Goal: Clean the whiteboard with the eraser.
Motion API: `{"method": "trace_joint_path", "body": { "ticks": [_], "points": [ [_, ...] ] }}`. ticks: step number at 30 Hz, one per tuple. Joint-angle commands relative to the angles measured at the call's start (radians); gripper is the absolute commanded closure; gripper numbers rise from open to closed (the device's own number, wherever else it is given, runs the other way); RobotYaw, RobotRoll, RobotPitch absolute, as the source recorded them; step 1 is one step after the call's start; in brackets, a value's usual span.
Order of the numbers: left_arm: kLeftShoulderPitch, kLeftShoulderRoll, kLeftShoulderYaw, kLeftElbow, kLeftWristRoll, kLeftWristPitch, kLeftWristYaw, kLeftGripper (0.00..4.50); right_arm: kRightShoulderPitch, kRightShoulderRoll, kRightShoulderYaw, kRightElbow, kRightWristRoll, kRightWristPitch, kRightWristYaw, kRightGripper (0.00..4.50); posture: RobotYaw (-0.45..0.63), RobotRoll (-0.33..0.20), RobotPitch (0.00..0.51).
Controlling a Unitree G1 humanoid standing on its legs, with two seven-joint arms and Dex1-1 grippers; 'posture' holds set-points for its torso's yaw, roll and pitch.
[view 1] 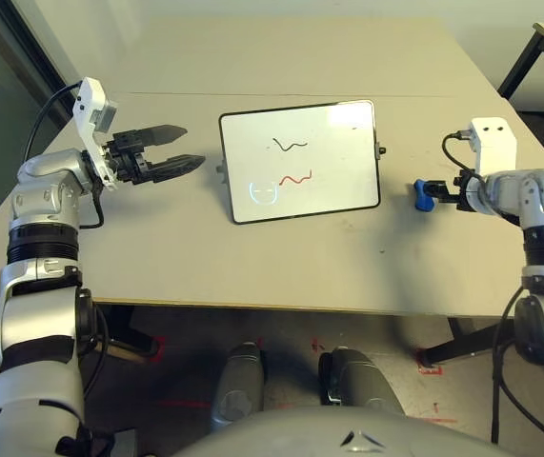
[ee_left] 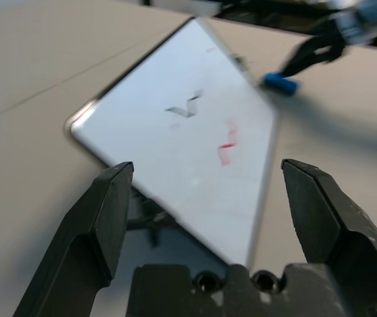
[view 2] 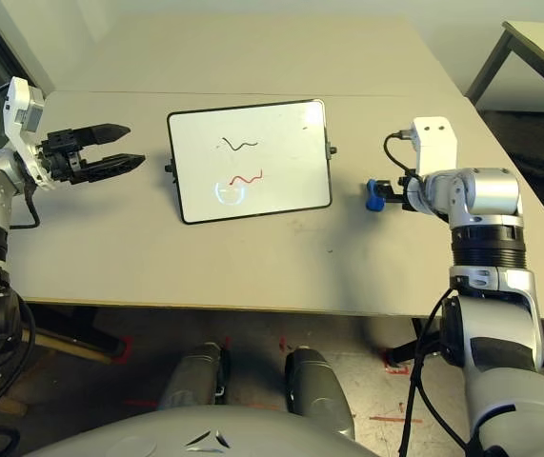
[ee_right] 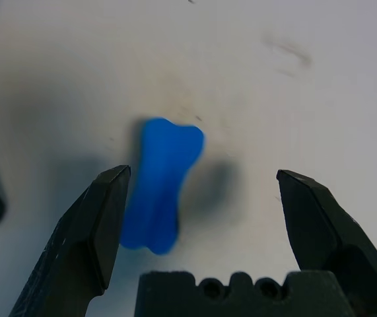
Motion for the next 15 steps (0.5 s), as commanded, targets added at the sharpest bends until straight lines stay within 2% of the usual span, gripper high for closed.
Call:
{"method": "trace_joint_path", "body": {
  "ticks": [1,9,12,15],
  "points": [
    [0.041,0.039,-0.026,-0.082,-0.019,0.061,-0.045,0.0,-0.015,0.017,0.011,0.038,-0.014,-0.009,0.008,0.07,0.25,0.0,0.047],
    [0.086,0.098,-0.075,-0.146,-0.006,0.084,-0.111,0.0,-0.021,0.039,0.015,0.113,-0.03,-0.036,0.031,0.07,0.28,0.0,0.043],
    [0.099,0.11,-0.072,-0.165,-0.013,0.09,-0.114,0.0,-0.019,0.04,0.018,0.123,-0.035,-0.042,0.039,0.65,0.28,0.0,0.044],
    [0.111,0.12,-0.069,-0.174,-0.015,0.09,-0.113,0.0,-0.015,0.036,0.025,0.117,-0.035,-0.039,0.057,1.73,0.29,0.0,0.045]
  ]
}}
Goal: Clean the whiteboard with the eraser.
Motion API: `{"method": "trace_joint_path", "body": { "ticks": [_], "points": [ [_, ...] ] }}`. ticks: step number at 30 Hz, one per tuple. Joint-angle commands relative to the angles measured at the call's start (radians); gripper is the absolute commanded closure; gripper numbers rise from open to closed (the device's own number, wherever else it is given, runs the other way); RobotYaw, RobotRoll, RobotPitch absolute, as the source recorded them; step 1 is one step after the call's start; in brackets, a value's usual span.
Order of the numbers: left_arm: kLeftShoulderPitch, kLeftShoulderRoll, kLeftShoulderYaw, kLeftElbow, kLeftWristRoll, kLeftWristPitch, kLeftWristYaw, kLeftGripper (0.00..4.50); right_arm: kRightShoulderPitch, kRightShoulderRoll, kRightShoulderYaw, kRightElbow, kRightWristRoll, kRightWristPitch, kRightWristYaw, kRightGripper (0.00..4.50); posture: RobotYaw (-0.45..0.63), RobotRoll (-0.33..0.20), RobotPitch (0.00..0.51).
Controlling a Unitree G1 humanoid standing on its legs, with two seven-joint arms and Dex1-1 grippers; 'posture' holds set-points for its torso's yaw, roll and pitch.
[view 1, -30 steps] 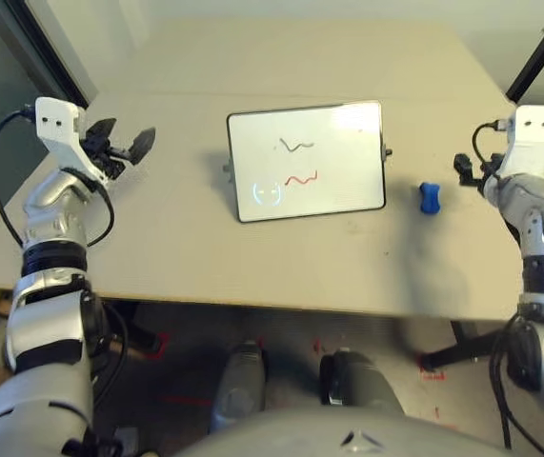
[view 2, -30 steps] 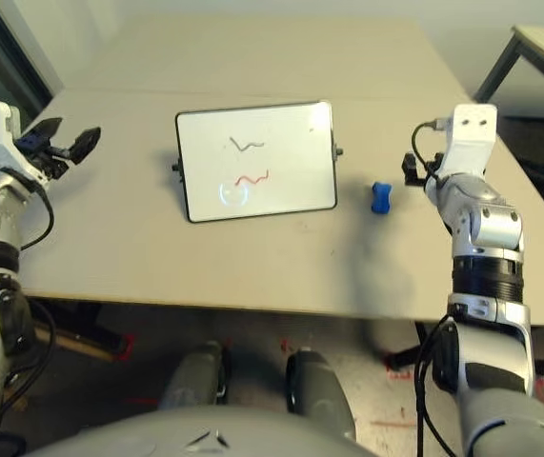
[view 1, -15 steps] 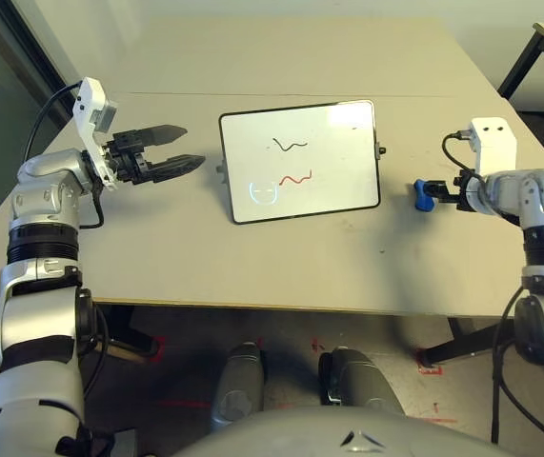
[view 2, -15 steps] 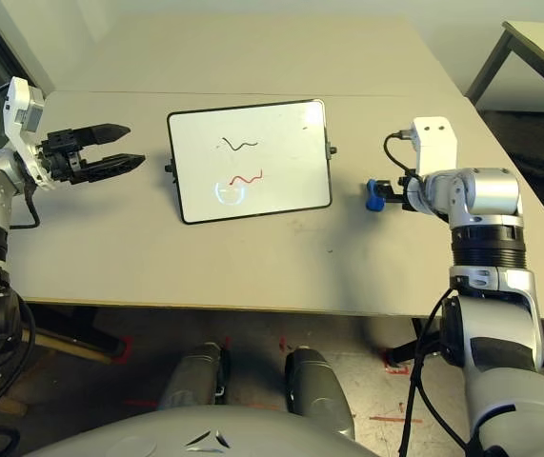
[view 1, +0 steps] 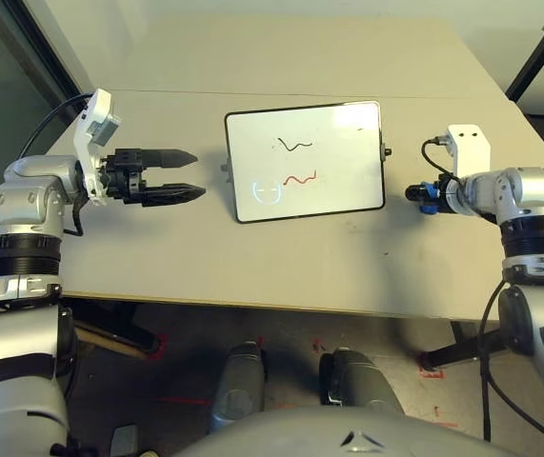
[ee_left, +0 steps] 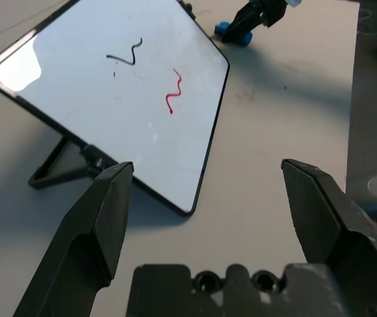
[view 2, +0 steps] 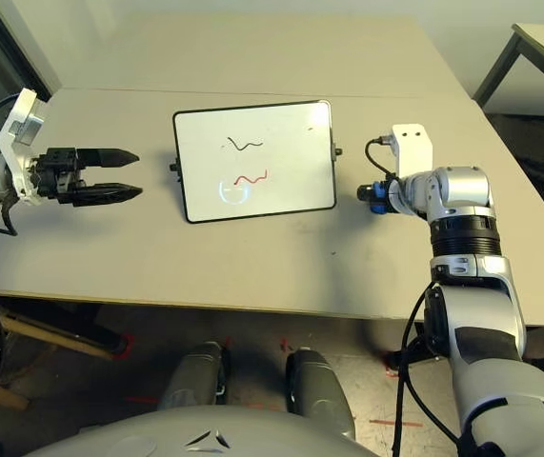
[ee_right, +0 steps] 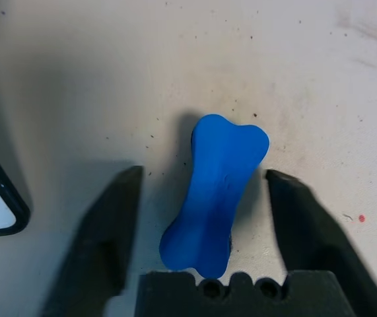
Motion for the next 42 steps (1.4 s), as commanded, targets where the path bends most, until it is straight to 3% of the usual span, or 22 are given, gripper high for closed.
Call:
{"method": "trace_joint_path", "body": {
  "ticks": [1,5,8,17,24,30,42],
  "points": [
    [0.017,0.016,-0.007,-0.027,-0.007,0.005,-0.007,0.0,-0.003,-0.002,0.015,0.0,-0.004,0.003,0.026,2.18,0.29,0.0,0.045],
    [0.024,0.023,0.0,-0.033,-0.012,0.007,-0.01,0.0,0.01,-0.033,0.058,-0.105,0.001,0.036,0.079,3.68,0.29,0.0,0.045],
    [0.027,0.026,0.001,-0.035,-0.012,0.003,-0.01,0.0,0.035,-0.072,0.134,-0.238,0.005,0.048,0.146,4.37,0.29,0.0,0.045],
    [-0.01,0.014,-0.015,-0.005,-0.001,-0.023,-0.014,0.0,0.068,-0.225,0.502,-0.662,-0.058,-0.027,0.335,4.41,0.27,0.0,0.039],
    [-0.029,0.004,-0.026,0.011,-0.001,-0.032,-0.013,0.0,-0.011,-0.172,0.728,-0.645,-0.229,-0.132,0.328,4.41,0.27,0.0,0.038],
    [-0.028,0.004,-0.022,0.009,-0.004,-0.032,-0.008,0.0,-0.057,-0.132,0.813,-0.555,-0.363,-0.219,0.336,4.41,0.28,0.0,0.032],
    [-0.022,0.002,-0.017,0.003,-0.006,-0.033,0.005,0.0,-0.095,-0.029,0.836,-0.449,-0.508,-0.311,0.408,4.41,0.28,0.0,0.027]
  ]
}}
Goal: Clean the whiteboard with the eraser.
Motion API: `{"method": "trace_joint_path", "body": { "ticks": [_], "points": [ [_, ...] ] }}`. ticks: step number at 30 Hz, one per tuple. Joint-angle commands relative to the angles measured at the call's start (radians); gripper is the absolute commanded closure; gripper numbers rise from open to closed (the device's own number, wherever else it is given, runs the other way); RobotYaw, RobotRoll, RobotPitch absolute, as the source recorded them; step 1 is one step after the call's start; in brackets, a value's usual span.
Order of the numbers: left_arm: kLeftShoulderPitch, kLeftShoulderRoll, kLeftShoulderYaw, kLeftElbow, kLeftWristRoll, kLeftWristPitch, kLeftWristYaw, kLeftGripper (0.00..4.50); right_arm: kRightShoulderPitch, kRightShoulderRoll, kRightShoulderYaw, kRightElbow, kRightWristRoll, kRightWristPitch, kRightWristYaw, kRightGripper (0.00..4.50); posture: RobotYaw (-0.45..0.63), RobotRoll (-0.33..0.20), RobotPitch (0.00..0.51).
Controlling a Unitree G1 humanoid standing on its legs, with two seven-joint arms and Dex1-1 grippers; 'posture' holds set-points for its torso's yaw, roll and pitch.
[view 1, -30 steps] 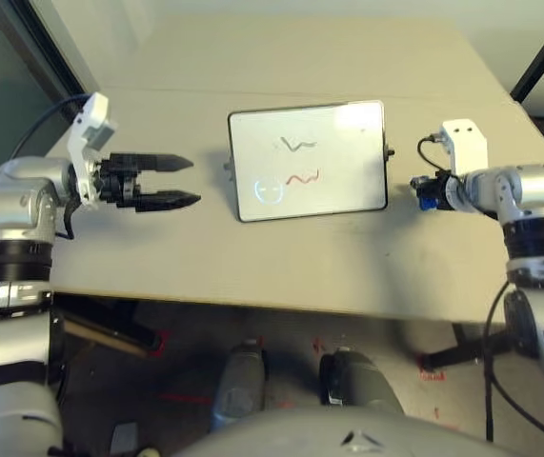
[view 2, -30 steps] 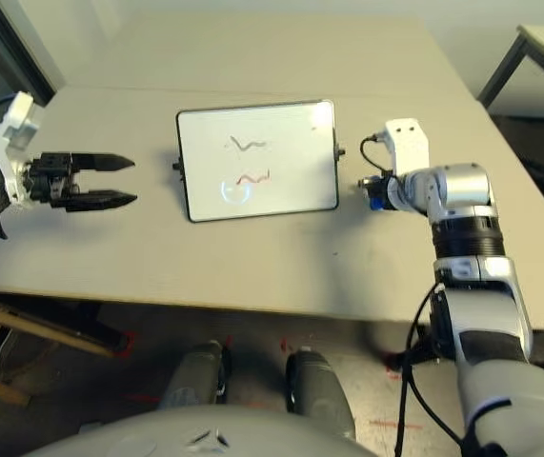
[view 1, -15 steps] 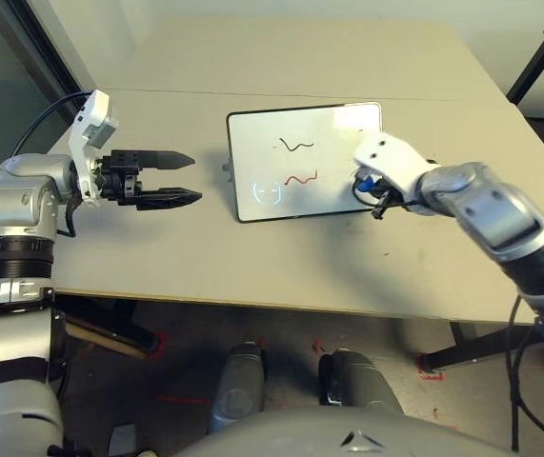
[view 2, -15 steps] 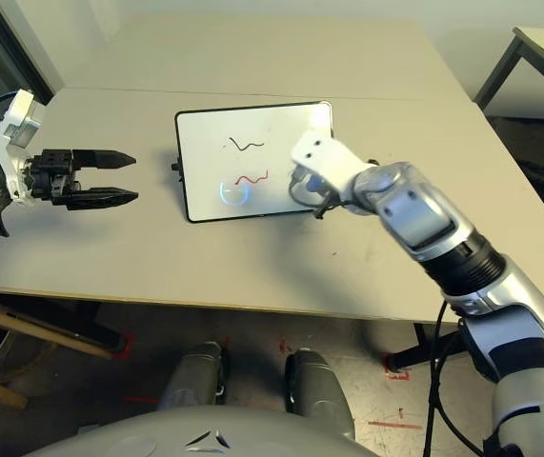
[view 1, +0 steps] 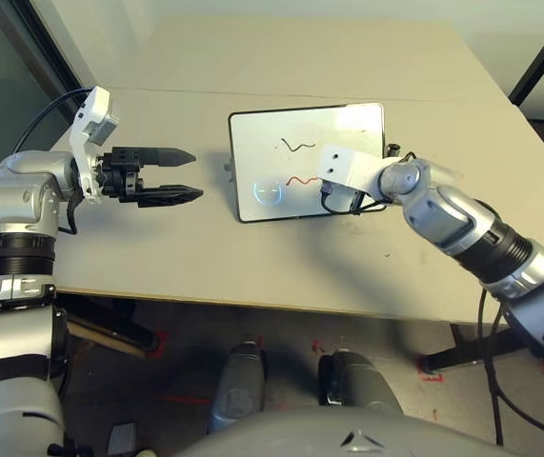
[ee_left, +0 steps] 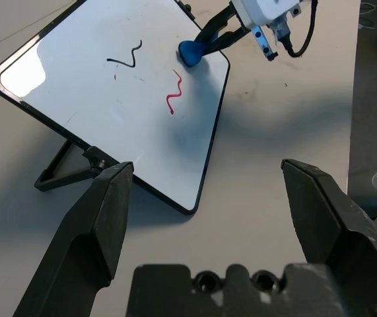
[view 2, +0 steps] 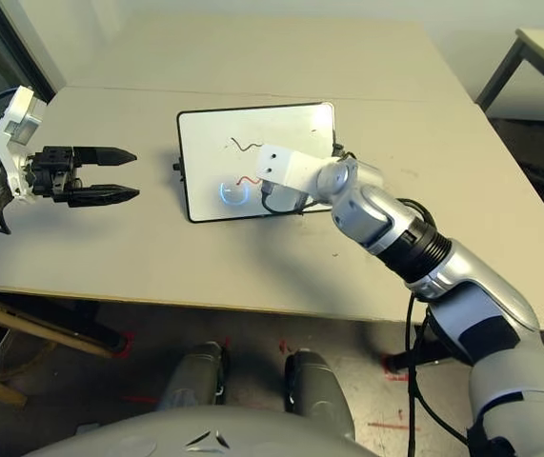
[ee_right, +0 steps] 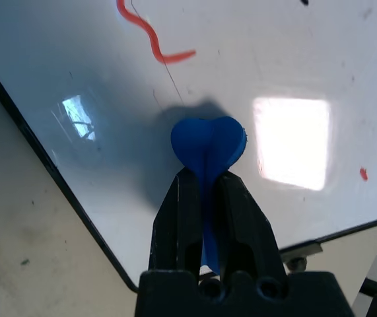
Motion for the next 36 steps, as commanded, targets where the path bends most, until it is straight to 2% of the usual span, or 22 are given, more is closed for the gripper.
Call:
{"method": "trace_joint_path", "body": {
  "ticks": [1,26,30,36],
  "points": [
    [0.003,0.001,-0.001,-0.008,-0.003,-0.002,0.006,0.0,-0.017,0.031,0.017,0.023,-0.039,-0.022,0.028,4.41,0.28,0.0,0.027],
    [0.048,0.025,0.013,-0.048,-0.01,0.002,0.034,0.0,-0.029,0.236,0.028,0.119,-0.19,-0.108,0.086,4.41,0.32,0.0,0.031],
    [0.049,0.026,0.013,-0.05,-0.012,0.005,0.036,0.0,-0.028,0.241,0.023,0.141,-0.206,-0.122,0.086,4.41,0.31,0.0,0.033],
    [0.035,0.022,0.006,-0.036,-0.007,0.001,0.034,0.0,-0.008,0.184,0.008,0.149,-0.228,-0.134,0.1,4.41,0.3,0.0,0.035]
  ]
}}
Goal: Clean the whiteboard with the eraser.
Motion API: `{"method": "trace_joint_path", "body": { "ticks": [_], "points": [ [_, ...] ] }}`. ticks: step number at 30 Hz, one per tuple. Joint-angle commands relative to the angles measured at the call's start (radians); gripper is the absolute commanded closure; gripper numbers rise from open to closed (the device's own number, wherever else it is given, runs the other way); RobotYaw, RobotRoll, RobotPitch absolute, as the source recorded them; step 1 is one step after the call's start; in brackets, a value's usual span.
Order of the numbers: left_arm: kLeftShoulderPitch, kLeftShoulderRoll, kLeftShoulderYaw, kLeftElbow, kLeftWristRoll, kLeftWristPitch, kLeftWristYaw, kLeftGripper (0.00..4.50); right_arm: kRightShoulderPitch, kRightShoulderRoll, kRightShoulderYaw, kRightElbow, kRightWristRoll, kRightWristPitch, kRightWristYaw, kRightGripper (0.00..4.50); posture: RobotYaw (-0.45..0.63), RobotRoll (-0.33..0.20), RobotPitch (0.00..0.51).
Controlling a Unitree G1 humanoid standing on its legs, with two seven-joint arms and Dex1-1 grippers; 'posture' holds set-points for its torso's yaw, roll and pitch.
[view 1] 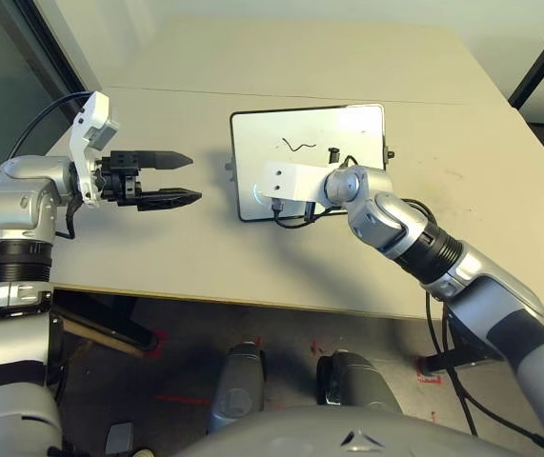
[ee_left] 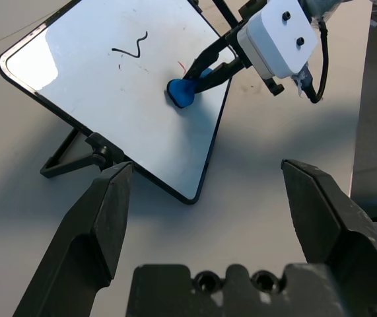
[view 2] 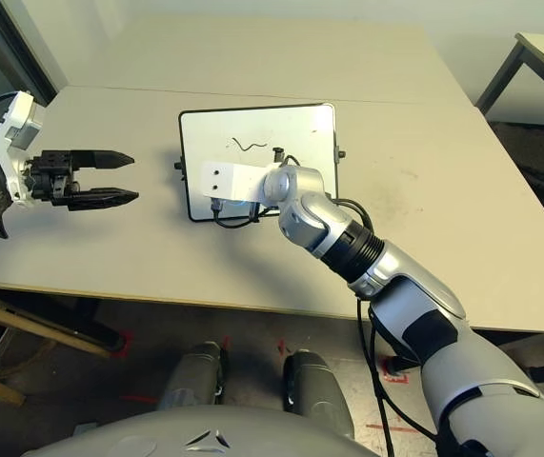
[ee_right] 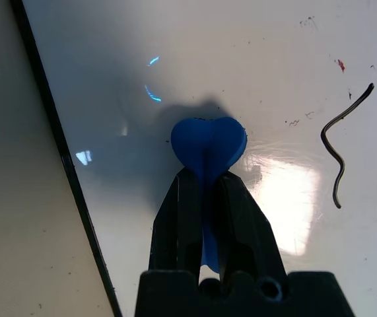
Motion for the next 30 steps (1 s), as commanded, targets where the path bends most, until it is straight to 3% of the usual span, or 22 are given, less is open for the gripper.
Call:
{"method": "trace_joint_path", "body": {
  "ticks": [1,15,30],
  "points": [
    [-0.008,0.007,-0.002,0.003,0.001,-0.002,0.001,0.0,0.023,-0.047,-0.016,0.02,-0.026,0.004,0.018,4.41,0.3,0.0,0.035],
    [-0.03,-0.003,-0.017,0.026,0.007,-0.013,-0.009,0.0,0.071,-0.181,-0.067,0.021,-0.053,-0.021,0.048,4.43,0.28,0.0,0.041],
    [-0.025,0.001,-0.016,0.023,0.006,-0.012,-0.008,0.0,0.01,-0.075,-0.062,0.072,-0.078,-0.058,0.051,4.43,0.3,0.0,0.045]
  ]
}}
